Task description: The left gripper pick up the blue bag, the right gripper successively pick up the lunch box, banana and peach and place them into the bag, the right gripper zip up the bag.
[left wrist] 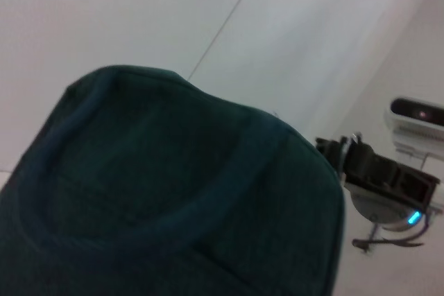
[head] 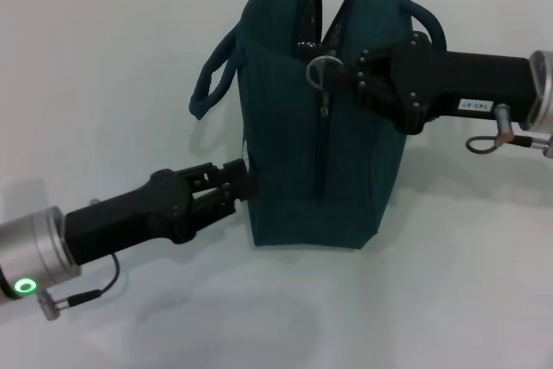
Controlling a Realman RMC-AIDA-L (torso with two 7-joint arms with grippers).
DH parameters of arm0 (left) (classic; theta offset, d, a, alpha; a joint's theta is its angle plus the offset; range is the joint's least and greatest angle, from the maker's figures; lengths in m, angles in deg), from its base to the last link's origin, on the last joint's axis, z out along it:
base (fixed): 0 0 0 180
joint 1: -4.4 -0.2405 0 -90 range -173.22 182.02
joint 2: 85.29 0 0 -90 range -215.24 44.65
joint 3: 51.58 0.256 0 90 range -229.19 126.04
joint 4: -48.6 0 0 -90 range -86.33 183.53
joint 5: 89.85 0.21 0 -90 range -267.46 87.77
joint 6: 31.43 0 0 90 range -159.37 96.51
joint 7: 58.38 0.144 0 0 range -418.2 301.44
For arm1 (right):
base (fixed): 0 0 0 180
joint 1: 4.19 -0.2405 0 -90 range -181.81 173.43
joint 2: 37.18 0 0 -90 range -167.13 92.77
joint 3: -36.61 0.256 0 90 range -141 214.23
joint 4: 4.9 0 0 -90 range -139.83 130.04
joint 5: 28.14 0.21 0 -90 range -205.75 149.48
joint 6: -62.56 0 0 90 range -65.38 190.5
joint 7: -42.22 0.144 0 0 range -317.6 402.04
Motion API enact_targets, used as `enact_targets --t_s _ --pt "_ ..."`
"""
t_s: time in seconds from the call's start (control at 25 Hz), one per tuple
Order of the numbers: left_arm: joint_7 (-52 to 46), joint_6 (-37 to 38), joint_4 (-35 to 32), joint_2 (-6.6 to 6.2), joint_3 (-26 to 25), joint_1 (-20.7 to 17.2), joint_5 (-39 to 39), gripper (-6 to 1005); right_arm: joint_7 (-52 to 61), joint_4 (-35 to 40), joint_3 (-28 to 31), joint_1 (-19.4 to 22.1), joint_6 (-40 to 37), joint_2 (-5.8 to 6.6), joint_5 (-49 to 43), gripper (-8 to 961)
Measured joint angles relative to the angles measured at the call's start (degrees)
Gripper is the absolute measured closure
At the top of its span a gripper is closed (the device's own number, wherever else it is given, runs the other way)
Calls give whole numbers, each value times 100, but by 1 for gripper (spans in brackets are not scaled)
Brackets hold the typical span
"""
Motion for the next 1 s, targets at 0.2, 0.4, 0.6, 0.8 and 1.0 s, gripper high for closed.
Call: enact_targets --t_s 0.2,0.4,0.6,0.8,1.0 --pt "430 -63 341 21 32 56 -43 627 0 -139 1 -119 118 -5 12 935" --pt "983 -140 647 56 13 81 -196 627 0 -212 2 -137 120 -27 25 936" --pt "1841 -318 1129 68 33 70 -693 626 0 -299 -10 -104 68 -26 102 936" --pt "2537 -456 1546 89 25 84 -1078 625 0 -313 -9 -69 63 -24 103 936" --pt "2882 -461 1767 96 36 118 -1382 624 0 -314 -38 -66 59 -22 104 936"
